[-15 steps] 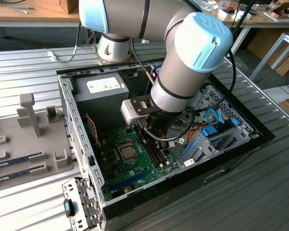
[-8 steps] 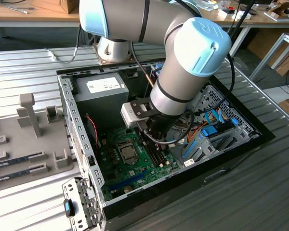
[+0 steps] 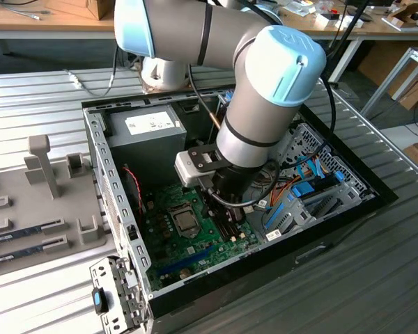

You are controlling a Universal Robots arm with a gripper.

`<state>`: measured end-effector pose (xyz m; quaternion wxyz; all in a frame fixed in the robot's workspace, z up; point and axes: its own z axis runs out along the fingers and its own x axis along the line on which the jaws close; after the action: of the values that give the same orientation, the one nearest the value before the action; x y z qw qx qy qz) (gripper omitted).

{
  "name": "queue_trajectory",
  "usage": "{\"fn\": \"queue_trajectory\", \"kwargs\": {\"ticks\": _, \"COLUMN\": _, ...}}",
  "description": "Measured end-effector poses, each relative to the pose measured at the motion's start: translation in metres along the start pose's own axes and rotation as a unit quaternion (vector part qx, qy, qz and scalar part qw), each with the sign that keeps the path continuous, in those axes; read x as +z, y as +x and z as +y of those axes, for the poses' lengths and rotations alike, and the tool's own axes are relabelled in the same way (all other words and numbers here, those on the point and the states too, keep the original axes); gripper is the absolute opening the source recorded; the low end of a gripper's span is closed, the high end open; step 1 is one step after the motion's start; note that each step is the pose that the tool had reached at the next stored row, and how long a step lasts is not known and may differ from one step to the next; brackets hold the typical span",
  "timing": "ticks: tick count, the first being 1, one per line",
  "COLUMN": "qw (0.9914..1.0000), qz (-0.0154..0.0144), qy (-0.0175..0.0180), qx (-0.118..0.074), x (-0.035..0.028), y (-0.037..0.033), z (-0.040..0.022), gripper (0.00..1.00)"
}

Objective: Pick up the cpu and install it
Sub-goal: 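Install the first cpu locking lever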

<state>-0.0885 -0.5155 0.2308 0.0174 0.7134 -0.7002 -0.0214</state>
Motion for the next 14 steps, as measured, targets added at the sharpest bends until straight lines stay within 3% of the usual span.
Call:
{"fn": "queue_trajectory", "kwargs": {"ticks": 12, "qw": 1.0, "qz": 0.0008, "qy": -0.0002, "qx": 0.0, "x": 0.0132, "y": 0.0002, "z": -0.0027, "gripper": 0.11}}
{"fn": "queue_trajectory", "kwargs": {"ticks": 13, "qw": 1.0, "qz": 0.0007, "qy": -0.0002, "qx": 0.0, "x": 0.0141, "y": 0.0001, "z": -0.0021, "gripper": 0.11}}
{"fn": "queue_trajectory", "kwargs": {"ticks": 14, "qw": 1.0, "qz": 0.0006, "qy": -0.0001, "qx": 0.0, "x": 0.0152, "y": 0.0001, "z": 0.0033, "gripper": 0.11}}
